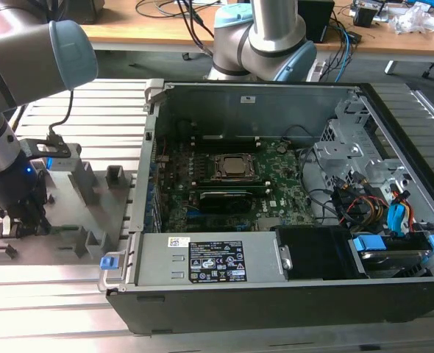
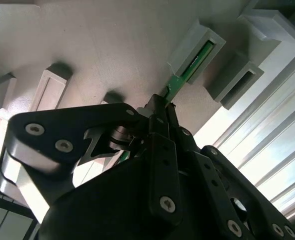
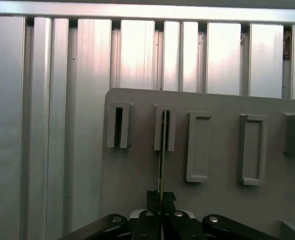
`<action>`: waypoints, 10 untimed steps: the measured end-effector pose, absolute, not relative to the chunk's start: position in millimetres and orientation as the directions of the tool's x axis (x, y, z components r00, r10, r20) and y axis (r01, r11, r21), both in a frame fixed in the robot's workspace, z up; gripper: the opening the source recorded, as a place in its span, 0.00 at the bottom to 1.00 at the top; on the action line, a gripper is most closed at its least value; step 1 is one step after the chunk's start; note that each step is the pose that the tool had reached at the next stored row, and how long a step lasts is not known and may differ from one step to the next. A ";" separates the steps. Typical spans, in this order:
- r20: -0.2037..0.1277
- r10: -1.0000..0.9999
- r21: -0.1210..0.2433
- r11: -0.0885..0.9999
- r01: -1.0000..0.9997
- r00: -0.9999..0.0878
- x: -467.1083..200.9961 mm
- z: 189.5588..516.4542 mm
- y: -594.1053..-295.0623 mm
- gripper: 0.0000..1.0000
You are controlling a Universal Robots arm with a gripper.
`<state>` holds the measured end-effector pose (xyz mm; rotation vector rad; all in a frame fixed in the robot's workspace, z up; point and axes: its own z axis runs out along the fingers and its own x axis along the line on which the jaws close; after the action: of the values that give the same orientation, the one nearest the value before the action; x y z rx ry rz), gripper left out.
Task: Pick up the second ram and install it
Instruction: 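Pick up the second ram and move it above second insertion slot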
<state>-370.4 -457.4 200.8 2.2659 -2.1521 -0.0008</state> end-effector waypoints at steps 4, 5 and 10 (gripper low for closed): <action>0.011 -1.000 0.012 -0.020 -1.000 0.020 -370.5 200.8 -457.3 0.14; 0.011 -1.000 0.012 -0.017 -1.000 0.017 -370.5 200.8 -457.3 0.14; 0.011 -1.000 0.012 -0.005 -1.000 0.005 -370.4 200.8 -457.4 0.14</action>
<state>-370.4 -457.4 200.8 2.2150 -2.2044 -0.0014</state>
